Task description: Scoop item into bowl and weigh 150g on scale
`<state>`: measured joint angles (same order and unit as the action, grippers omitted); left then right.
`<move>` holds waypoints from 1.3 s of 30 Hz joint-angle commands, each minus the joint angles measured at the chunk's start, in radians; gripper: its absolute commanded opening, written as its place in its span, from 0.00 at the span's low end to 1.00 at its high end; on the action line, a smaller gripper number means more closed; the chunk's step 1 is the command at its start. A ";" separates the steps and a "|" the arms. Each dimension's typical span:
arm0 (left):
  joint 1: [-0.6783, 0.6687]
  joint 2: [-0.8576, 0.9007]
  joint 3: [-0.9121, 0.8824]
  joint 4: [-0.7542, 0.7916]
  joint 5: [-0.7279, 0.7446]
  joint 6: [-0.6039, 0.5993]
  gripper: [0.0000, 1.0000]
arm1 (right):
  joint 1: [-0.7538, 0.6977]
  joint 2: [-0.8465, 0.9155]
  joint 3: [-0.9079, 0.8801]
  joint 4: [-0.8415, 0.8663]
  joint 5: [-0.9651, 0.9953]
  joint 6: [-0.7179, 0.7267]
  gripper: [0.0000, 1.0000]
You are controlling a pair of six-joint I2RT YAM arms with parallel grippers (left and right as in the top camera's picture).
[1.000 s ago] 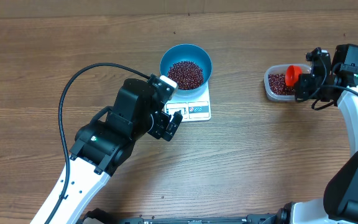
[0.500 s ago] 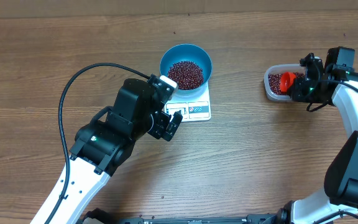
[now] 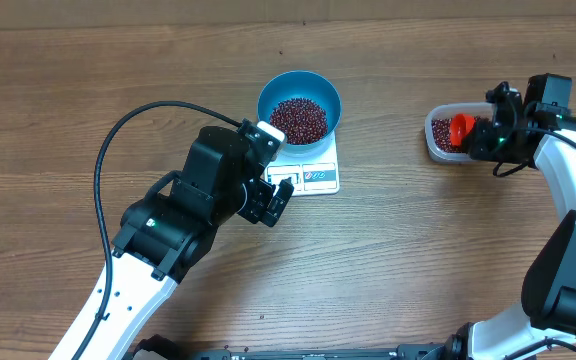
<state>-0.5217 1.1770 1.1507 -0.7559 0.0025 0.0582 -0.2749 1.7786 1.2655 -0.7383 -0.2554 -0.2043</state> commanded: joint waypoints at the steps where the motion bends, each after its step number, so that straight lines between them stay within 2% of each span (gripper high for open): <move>1: 0.005 -0.005 0.019 0.000 -0.010 -0.013 0.99 | -0.002 0.012 -0.005 0.021 0.000 0.048 0.25; 13: 0.005 -0.006 0.019 0.000 -0.010 -0.013 1.00 | -0.002 0.012 -0.005 0.044 0.038 0.102 0.25; 17: 0.005 -0.006 0.019 0.000 -0.010 -0.013 1.00 | -0.001 0.012 -0.005 0.057 0.038 0.112 0.19; 37: 0.005 -0.006 0.019 0.000 -0.010 -0.013 1.00 | -0.001 0.012 -0.005 0.106 0.038 0.156 0.22; 39: 0.005 -0.006 0.019 0.000 -0.010 -0.013 1.00 | -0.002 0.012 -0.005 0.106 0.037 0.156 0.16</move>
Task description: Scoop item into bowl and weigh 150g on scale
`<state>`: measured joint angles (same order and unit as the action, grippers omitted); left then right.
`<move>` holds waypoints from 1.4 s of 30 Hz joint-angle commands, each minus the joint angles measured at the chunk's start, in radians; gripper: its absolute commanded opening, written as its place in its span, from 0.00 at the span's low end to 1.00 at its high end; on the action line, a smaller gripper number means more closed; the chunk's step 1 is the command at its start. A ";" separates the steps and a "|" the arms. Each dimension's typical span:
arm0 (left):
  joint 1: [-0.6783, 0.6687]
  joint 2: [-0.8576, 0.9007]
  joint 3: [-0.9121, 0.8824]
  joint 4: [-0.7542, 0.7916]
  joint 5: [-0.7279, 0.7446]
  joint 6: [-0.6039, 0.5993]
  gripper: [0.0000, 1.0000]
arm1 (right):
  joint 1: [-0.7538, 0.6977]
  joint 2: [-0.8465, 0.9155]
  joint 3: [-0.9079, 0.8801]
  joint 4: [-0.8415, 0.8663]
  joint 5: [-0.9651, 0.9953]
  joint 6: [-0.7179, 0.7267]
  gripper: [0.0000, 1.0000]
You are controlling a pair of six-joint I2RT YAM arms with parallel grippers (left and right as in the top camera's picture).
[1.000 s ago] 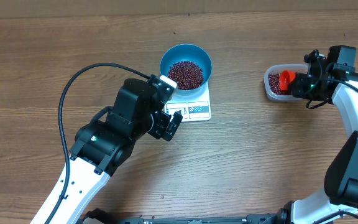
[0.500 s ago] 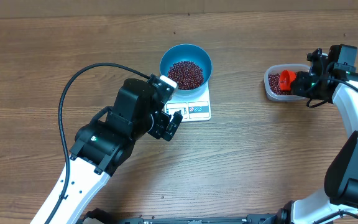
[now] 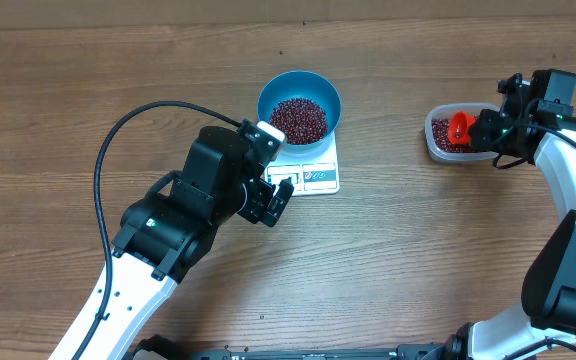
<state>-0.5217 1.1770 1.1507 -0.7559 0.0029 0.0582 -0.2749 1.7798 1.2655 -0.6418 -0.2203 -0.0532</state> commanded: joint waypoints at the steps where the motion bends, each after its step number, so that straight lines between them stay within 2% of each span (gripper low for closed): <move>1: 0.005 -0.006 0.019 0.000 -0.010 -0.013 1.00 | -0.002 0.011 -0.005 0.010 0.003 0.005 0.16; 6: 0.005 -0.006 0.019 0.000 -0.010 -0.013 1.00 | -0.002 0.011 -0.005 0.010 0.002 0.005 0.15; 9: 0.005 -0.006 0.019 0.000 -0.010 -0.013 1.00 | -0.002 0.011 -0.005 0.009 0.003 0.005 0.04; 19: 0.005 -0.005 0.019 0.000 -0.010 -0.013 1.00 | -0.002 0.008 0.000 -0.027 -0.002 0.001 0.04; 26: 0.005 -0.006 0.019 0.000 -0.010 -0.013 1.00 | -0.002 -0.059 0.021 -0.090 -0.002 -0.016 0.04; 35: 0.005 -0.006 0.019 0.000 -0.010 -0.013 1.00 | -0.001 -0.114 0.032 -0.108 -0.005 -0.178 0.04; 42: 0.005 -0.006 0.019 0.000 -0.010 -0.013 1.00 | -0.001 -0.114 0.032 -0.100 0.042 -0.436 0.04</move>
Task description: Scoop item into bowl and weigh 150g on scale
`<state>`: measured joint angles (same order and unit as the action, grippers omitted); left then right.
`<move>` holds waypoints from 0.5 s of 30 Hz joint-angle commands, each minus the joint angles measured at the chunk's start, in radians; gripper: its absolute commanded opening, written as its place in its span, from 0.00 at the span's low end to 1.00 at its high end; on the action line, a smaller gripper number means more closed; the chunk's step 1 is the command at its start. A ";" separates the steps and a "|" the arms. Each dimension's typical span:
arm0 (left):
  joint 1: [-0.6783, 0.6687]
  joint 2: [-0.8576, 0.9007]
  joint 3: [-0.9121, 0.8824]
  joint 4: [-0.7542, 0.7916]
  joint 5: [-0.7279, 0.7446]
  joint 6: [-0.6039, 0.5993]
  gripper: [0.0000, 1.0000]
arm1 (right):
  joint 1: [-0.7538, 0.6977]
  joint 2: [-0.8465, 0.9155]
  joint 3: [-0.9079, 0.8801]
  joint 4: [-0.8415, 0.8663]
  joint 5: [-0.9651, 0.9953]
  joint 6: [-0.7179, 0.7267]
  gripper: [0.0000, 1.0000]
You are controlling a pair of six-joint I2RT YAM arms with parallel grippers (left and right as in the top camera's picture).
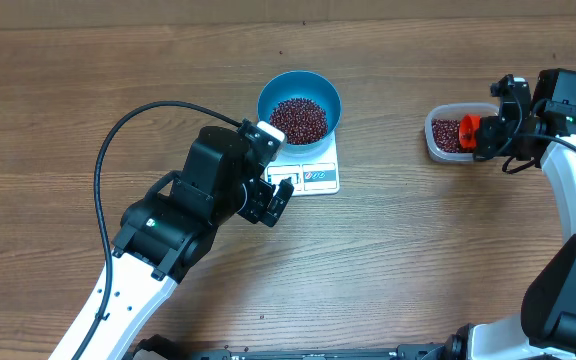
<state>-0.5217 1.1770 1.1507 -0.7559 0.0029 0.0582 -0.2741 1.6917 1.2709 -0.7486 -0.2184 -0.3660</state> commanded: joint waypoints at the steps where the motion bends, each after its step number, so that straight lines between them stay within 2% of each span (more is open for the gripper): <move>1: 0.005 -0.006 0.019 0.000 -0.010 -0.013 1.00 | -0.002 -0.026 0.026 0.011 0.066 -0.148 0.04; 7: 0.005 -0.006 0.019 0.000 -0.010 -0.013 1.00 | -0.002 -0.025 0.026 0.048 0.150 -0.240 0.04; 15: 0.005 -0.006 0.019 0.000 -0.010 -0.013 1.00 | -0.002 -0.025 0.007 0.058 0.149 -0.241 0.04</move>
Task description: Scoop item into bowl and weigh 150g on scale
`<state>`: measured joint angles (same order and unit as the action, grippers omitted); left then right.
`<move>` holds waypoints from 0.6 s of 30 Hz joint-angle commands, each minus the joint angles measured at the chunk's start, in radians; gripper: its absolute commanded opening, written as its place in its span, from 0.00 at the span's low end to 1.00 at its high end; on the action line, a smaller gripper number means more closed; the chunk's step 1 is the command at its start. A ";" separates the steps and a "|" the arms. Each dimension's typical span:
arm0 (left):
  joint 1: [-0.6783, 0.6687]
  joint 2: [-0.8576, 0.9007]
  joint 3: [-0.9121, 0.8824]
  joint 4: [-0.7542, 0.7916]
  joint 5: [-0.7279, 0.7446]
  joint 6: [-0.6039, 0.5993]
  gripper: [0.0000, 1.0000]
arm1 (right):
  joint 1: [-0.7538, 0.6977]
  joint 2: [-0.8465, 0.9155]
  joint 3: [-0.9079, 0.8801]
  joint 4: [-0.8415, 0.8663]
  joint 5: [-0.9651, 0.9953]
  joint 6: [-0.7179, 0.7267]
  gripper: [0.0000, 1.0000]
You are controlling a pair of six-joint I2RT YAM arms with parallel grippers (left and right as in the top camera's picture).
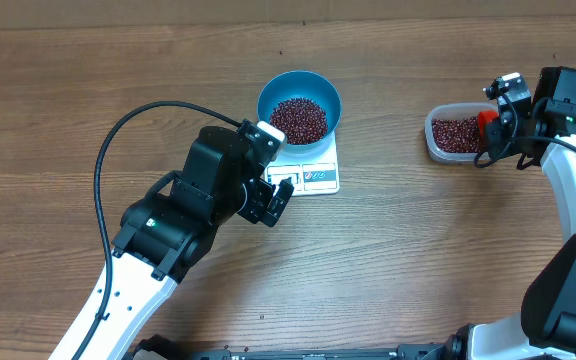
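A blue bowl (299,105) holding red beans stands on the white scale (313,176) at the middle back. To the right, a clear container (452,135) holds more red beans. My right gripper (492,130) hangs at the container's right rim, shut on a red scoop (485,120) that only partly shows under the fingers. My left gripper (275,200) rests by the scale's front left corner with nothing in it. From above I cannot tell how its jaws stand.
The wooden table (418,260) carries only the scale, bowl and container. The left arm's black cable (118,140) loops over the left half. The right arm runs along the right edge.
The right gripper and the red scoop have shifted a little right, from over the container's right part to its right rim. The left arm has not moved.
The red scoop was first down in the container's beans under my right gripper. It was still over the beans after that, then nearer the right side. Now it is at the right rim. The bowl, scale and left arm stayed put.
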<state>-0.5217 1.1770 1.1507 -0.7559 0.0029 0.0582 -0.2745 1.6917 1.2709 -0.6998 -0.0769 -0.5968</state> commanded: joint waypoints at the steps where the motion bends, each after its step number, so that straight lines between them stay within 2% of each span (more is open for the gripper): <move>1: 0.005 -0.005 0.019 0.000 -0.010 -0.013 1.00 | -0.002 -0.024 0.003 0.010 0.007 -0.011 0.04; 18: 0.005 -0.006 0.019 0.000 -0.010 -0.013 1.00 | -0.002 0.027 -0.002 -0.030 -0.029 -0.010 0.04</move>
<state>-0.5217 1.1770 1.1507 -0.7559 0.0029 0.0582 -0.2745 1.7130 1.2705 -0.7296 -0.0914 -0.6025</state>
